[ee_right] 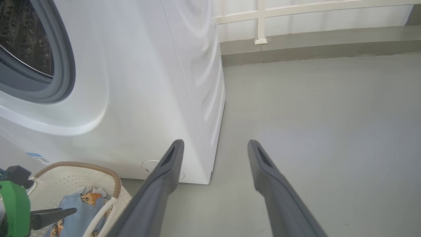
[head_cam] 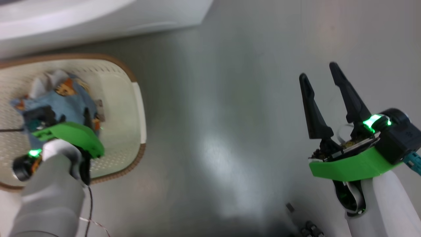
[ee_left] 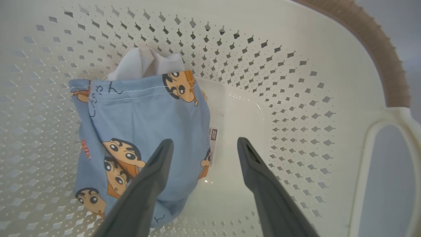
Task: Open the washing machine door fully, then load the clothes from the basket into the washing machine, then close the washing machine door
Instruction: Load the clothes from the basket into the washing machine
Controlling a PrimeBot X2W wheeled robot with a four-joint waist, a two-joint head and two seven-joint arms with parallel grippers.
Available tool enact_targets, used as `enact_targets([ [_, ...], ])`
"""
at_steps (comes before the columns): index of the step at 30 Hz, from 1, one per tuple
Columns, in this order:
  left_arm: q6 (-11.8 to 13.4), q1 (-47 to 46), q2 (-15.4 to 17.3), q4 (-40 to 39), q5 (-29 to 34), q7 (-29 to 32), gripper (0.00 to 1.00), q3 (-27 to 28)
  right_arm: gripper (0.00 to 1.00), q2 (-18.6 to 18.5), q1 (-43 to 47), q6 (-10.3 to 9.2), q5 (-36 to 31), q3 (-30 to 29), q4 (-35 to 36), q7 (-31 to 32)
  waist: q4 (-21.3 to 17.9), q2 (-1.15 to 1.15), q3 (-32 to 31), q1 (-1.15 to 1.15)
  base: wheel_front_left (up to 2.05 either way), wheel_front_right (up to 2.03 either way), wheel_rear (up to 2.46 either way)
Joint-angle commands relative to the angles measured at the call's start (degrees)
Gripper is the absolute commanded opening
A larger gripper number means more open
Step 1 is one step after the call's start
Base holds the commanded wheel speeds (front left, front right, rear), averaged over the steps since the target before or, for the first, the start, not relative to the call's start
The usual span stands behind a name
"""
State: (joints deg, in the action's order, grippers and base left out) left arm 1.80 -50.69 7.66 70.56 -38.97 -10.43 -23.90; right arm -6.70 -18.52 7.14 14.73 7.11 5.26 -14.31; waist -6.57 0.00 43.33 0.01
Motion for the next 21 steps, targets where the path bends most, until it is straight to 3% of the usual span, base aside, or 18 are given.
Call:
enact_targets([
  [1, 0.67, -0.56, 3.1, 0.78, -1.02, -0.53, 1.0, 2.1, 1.0, 0.11, -0.08, 0.35, 1.24, 1.83, 1.96, -0.67, -3.93, 0.0, 7.86, -0.01, 0.0, 0.0, 0.0],
  [9, 4.33, -4.44, 8.27, 2.34, -2.05, -1.09, 1.0, 3.94, 1.0, 0.61, -2.71, 0.35, 2.06, 3.25, 2.77, -0.68, -5.65, 0.0, 13.33, -0.01, 0.0, 0.0, 0.0],
  [21, 5.48, -7.85, 12.36, 2.87, -1.25, 0.05, 1.0, 3.07, 1.0, 0.78, -2.93, 0.35, 2.77, 3.85, 2.66, -0.68, -7.24, 0.0, 16.26, -0.01, 0.0, 0.0, 0.0],
])
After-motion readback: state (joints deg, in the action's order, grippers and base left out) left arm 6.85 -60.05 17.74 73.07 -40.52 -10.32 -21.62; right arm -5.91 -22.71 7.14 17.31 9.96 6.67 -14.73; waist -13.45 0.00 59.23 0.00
